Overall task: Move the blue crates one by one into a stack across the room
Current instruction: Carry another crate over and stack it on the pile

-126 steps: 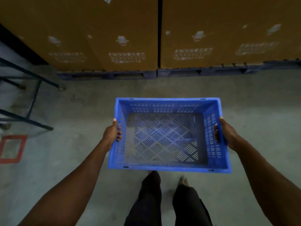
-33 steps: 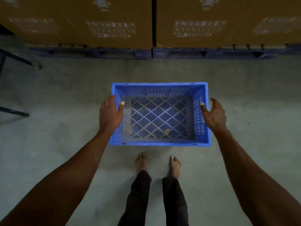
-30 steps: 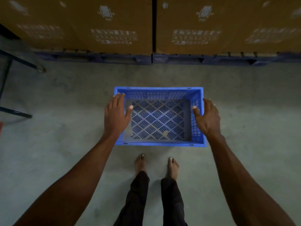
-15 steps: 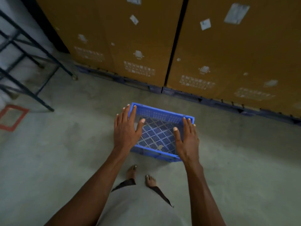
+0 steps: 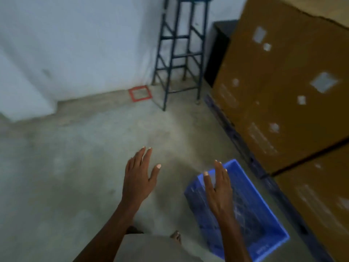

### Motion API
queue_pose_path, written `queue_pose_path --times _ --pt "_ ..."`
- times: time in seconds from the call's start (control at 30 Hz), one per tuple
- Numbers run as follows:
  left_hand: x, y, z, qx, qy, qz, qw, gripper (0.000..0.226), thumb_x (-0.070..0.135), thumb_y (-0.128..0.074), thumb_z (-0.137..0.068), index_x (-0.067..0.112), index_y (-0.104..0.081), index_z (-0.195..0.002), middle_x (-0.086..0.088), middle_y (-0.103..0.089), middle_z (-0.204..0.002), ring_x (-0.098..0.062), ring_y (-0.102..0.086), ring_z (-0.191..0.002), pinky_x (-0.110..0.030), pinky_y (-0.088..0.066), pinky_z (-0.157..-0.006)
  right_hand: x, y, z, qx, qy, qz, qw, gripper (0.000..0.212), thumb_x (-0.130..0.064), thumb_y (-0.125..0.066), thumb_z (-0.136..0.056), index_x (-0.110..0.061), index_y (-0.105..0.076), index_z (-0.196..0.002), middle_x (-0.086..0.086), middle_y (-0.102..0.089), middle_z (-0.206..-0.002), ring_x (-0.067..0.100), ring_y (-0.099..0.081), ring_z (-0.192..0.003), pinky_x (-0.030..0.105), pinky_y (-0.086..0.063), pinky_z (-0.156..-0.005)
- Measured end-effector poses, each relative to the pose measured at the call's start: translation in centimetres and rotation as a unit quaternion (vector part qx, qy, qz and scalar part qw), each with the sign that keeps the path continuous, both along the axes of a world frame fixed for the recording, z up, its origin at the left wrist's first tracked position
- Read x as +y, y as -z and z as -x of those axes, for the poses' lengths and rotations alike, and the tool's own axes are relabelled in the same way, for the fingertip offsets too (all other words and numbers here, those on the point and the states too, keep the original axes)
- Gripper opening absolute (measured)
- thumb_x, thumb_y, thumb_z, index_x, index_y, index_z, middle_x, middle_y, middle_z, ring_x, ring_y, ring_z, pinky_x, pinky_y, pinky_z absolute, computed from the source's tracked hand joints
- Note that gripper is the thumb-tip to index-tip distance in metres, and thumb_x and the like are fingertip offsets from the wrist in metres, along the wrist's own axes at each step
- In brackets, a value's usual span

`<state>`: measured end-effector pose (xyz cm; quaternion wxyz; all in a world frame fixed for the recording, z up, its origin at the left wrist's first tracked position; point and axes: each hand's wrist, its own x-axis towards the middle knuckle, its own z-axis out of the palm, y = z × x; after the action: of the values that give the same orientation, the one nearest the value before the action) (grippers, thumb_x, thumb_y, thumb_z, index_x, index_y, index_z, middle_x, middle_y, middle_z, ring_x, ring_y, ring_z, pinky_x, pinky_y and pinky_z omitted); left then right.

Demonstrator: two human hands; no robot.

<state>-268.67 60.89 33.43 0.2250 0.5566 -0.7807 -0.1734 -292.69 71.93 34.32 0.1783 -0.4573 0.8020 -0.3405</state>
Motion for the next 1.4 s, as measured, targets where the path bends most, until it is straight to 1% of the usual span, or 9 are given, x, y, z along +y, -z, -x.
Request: queue_pose_path --times 0.13,0.27,0.43,0.6,0.8,1.07,1.2,1.3,1.4 --pt "0.1 -0.5 -11.1 0.019 -0.138 -0.008 0.990 0.068 0.061 -0.034 -0.099 0.022 -0.039 -0.154 -0.005 -0.035 -0.161 -0.026 -0.032 -0.148 -0.048 -0.028 -0.119 -6.1 -0.6 -8.3 0.027 -0.121 -0.006 0.992 0.072 -0.062 -0.034 -0.095 -0.023 -0.029 -0.156 0.001 -0.028 -0.163 0.022 -0.019 -0.152 0.033 -0.014 -0.120" --pt "1.6 -0.3 -23.5 0.025 -0.229 -0.012 0.973 0.068 0.063 -0.033 -0.099 0.022 -0.039 -0.154 -0.004 -0.036 -0.161 -0.025 -0.032 -0.149 -0.048 -0.026 -0.120 -11.0 -0.4 -20.4 0.030 -0.217 -0.005 0.976 0.073 -0.062 -0.033 -0.097 -0.020 -0.032 -0.156 0.002 -0.031 -0.162 0.024 -0.023 -0.150 0.032 -0.015 -0.120" --pt "4.7 -0.7 -40.4 0.012 -0.361 -0.020 0.932 0.076 0.070 -0.021 -0.098 0.023 -0.036 -0.156 -0.005 -0.033 -0.163 -0.024 -0.030 -0.150 -0.048 -0.023 -0.121 -14.6 -0.5 -39.0 -0.054 -0.323 0.015 0.945 0.058 -0.047 -0.043 -0.102 -0.021 -0.037 -0.154 0.001 -0.038 -0.158 0.019 -0.033 -0.146 0.043 -0.025 -0.121" --pt "9.0 -1.6 -54.0 0.030 -0.505 -0.003 0.862 0.069 0.064 -0.032 -0.099 0.023 -0.040 -0.153 -0.003 -0.035 -0.161 -0.022 -0.032 -0.148 -0.049 -0.027 -0.119 -16.0 -0.2 -56.4 -0.068 -0.484 -0.015 0.872 0.060 -0.055 -0.041 -0.101 -0.035 -0.027 -0.156 -0.010 -0.030 -0.162 0.013 -0.025 -0.149 0.045 -0.024 -0.121" --pt "12.5 -0.6 -68.4 0.035 -0.628 -0.003 0.777 0.068 0.064 -0.033 -0.100 0.024 -0.038 -0.154 -0.002 -0.032 -0.163 -0.022 -0.027 -0.150 -0.048 -0.024 -0.121 -18.7 0.6 -76.2 -0.028 -0.632 -0.018 0.774 0.059 -0.054 -0.042 -0.101 -0.036 -0.027 -0.156 -0.006 -0.030 -0.162 0.018 -0.023 -0.150 0.048 -0.027 -0.120" --pt "13.9 -0.9 -88.3 0.037 -0.737 0.001 0.675 0.066 0.063 -0.033 -0.101 0.027 -0.035 -0.156 0.000 -0.030 -0.164 -0.021 -0.026 -0.150 -0.045 -0.023 -0.121 -21.2 1.5 -104.6 -0.026 -0.740 -0.035 0.671 0.064 -0.059 -0.037 -0.100 -0.035 -0.022 -0.157 -0.006 -0.022 -0.165 0.015 -0.011 -0.153 0.047 -0.020 -0.122" --pt "14.9 -1.8 -97.4 0.042 -0.778 0.001 0.627 0.068 0.065 -0.030 -0.100 0.028 -0.032 -0.157 0.000 -0.028 -0.165 -0.021 -0.023 -0.152 -0.047 -0.021 -0.122 -20.7 -0.7 -117.8 -0.011 -0.788 -0.039 0.615 0.064 -0.058 -0.036 -0.100 -0.033 -0.024 -0.157 -0.005 -0.022 -0.165 0.015 -0.013 -0.153 0.039 -0.017 -0.121" --pt "15.1 -2.1 -104.6 0.062 -0.795 0.007 0.603 0.069 0.067 -0.029 -0.099 0.029 -0.031 -0.157 0.001 -0.025 -0.166 -0.019 -0.020 -0.153 -0.046 -0.018 -0.123 -20.2 -1.9 -127.0 -0.017 -0.808 -0.030 0.588 0.063 -0.057 -0.038 -0.100 -0.032 -0.026 -0.157 -0.005 -0.025 -0.164 0.014 -0.015 -0.152 0.036 -0.017 -0.120" --pt "15.4 -1.1 -112.7 0.076 -0.804 0.009 0.590 0.071 0.069 -0.029 -0.098 0.031 -0.028 -0.158 0.002 -0.022 -0.167 -0.018 -0.016 -0.154 -0.046 -0.017 -0.124 -19.7 -1.5 -136.0 -0.014 -0.822 -0.033 0.568 0.065 -0.057 -0.037 -0.099 -0.031 -0.025 -0.157 -0.004 -0.024 -0.165 0.016 -0.015 -0.152 0.039 -0.018 -0.122"
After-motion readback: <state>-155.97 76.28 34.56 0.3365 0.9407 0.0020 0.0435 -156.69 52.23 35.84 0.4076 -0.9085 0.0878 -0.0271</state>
